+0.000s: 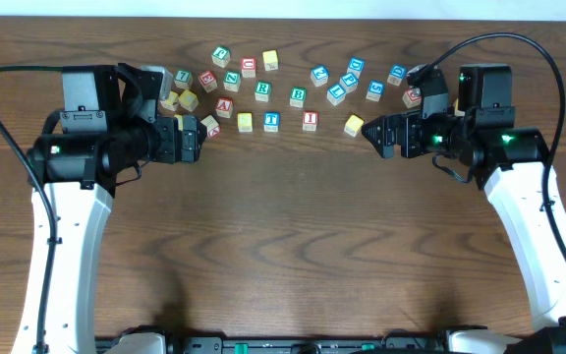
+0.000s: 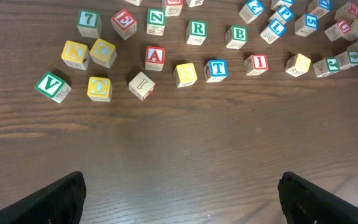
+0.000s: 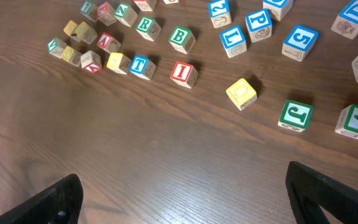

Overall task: Spell out ROBOT
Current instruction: 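Raise both arms and move grippers over the block cluster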

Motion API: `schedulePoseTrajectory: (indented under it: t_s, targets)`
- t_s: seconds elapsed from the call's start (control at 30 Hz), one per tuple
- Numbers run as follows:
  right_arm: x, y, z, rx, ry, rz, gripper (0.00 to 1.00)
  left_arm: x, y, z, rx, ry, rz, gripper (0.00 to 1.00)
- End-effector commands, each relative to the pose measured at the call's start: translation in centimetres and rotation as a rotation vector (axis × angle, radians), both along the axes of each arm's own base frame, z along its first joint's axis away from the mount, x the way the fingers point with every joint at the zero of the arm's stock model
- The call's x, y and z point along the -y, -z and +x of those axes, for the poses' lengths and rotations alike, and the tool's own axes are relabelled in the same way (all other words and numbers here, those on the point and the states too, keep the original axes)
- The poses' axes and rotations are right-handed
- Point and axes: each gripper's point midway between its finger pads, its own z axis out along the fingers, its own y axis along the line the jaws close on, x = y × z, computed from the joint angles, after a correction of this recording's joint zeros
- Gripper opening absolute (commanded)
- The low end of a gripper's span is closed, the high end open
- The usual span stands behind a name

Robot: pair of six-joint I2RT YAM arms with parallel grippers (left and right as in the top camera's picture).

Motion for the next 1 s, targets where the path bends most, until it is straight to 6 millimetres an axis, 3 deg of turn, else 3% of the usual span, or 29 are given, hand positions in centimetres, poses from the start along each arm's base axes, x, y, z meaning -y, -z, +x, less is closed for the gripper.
schedulePoseTrajectory:
  t_s: [0.0,0.23,0.53,0.7,0.97]
  targets:
    - [-0.4,-0.9,0.2,0.028,-0.024,0.000,0.99,0.2,-1.2,0.2,0.031,0.018,-0.006,0.98]
    - [0.0,-0.8,0.4,0.023,0.007,-0.011,0.96,0.0,-1.2,0.4,0.031,-0.006,-0.007,0.97]
    - [1.5,-1.2,2.1,0.043,0.170,-0.111,0.93,-4.2,-1.8,1.8,0.045,-0.273,0.099,0.97]
    - [1.5,-3.0,3.9,0.050,0.200,-0.172,0.92,-5.2,-3.4,3.1,0.057,-0.329,0.132,0.97]
    - [-0.1,-3.2,7.8,-0.019,0.209,-0.238,0.91,-5.8,-4.9,5.9,0.015,-0.344,0.162,0.97]
